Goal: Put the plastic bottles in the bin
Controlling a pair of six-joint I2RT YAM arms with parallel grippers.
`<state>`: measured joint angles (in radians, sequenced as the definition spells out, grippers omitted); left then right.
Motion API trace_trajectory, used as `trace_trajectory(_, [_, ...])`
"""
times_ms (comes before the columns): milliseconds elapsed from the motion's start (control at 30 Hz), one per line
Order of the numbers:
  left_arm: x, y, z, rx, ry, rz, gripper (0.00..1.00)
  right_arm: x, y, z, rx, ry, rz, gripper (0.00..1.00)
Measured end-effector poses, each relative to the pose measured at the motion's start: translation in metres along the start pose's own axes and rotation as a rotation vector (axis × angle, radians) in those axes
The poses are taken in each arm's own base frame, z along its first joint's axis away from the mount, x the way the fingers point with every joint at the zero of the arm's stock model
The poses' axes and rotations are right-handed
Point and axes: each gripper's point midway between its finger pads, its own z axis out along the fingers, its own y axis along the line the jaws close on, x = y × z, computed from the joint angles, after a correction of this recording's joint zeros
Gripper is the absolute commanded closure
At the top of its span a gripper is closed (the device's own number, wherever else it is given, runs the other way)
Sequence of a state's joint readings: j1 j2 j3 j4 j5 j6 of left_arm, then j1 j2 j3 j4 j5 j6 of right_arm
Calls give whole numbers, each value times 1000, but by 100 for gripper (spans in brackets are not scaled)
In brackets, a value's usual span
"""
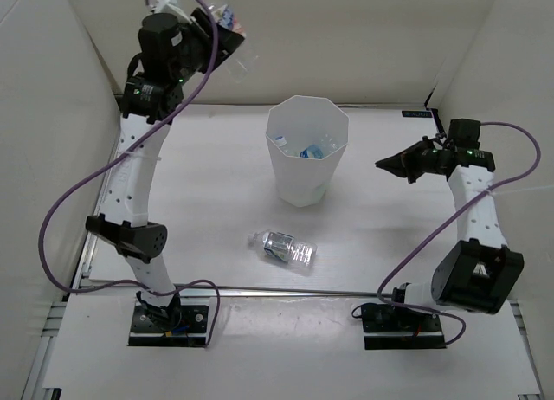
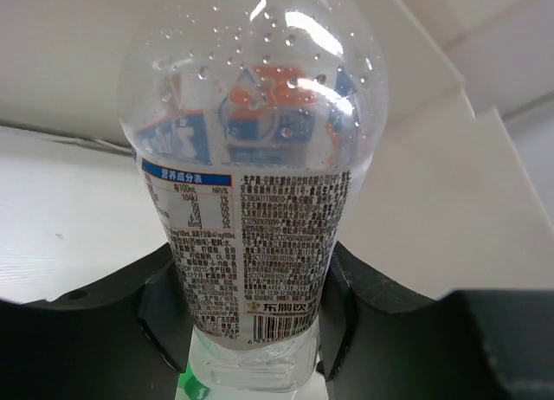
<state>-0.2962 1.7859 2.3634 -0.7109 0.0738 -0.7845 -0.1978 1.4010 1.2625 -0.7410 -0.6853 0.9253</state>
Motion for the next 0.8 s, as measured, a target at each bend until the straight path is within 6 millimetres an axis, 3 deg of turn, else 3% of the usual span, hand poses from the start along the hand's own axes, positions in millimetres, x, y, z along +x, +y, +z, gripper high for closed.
trace_trajectory(67, [23,-18,16,66,53,18,56,1,3,-15,-19,-33,-14,89])
trace_trajectory(133, [60,-24,37,99,137,42,54,2,8,-26,-40,-64,-39,89])
trace_trajectory(300, [173,-6,81,73,365,105,51,10,12,-48,-67,-116,-78,86])
trace_trajectory(433, [244,8,83,45,507,175,40,21,11,-58,-80,-138,-100,83])
trace_trajectory(500, [268,10,78,38,551,216,26,26,7,-60,-78,-140,-102,83])
trace_trajectory(533, [280,12,74,33,572,239,0,28,5,-61,-74,-140,-97,83])
trace_trajectory(667, [301,15,63,16,605,295,0,29,-4,-59,-59,-142,-81,81])
trace_trajectory(733, [294,18,61,-7,582,320,0,28,-7,-58,-54,-141,-75,81])
trace_trajectory(800, [275,17,60,-30,523,348,0,29,-9,-57,-50,-140,-72,81])
